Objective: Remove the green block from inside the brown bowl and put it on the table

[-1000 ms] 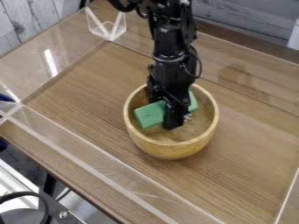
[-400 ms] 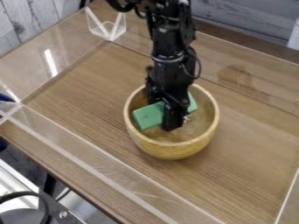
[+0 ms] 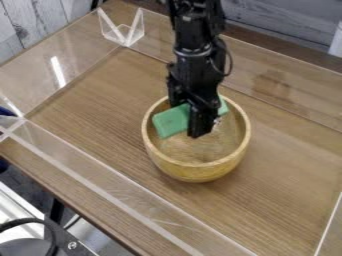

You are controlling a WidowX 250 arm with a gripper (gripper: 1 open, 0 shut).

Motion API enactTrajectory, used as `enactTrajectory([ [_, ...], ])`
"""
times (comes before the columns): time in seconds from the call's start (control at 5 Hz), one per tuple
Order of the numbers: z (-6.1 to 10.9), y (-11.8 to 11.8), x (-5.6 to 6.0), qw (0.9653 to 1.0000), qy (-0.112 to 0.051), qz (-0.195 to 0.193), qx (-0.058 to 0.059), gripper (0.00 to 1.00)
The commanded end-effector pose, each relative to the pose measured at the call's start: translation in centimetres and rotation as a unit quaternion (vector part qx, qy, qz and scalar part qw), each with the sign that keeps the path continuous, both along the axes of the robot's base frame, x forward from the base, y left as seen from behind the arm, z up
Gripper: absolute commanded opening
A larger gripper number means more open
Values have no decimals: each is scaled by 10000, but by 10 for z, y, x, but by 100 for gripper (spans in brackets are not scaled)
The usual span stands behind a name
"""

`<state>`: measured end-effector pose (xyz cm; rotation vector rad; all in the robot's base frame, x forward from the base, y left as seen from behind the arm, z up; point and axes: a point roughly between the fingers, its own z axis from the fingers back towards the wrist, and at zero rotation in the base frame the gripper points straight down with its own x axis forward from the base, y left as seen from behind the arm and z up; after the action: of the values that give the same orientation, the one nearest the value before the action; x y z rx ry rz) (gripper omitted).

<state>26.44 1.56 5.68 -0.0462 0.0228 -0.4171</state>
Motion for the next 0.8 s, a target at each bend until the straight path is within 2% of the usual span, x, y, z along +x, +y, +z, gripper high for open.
enactTrajectory([
  [0.0, 30, -2, 21, 9985, -539, -14, 59, 0],
  [0.4, 27, -11, 61, 9975, -692, 77, 99, 0],
  [0.6, 17, -12, 68, 9978, -647, 83, 95, 0],
])
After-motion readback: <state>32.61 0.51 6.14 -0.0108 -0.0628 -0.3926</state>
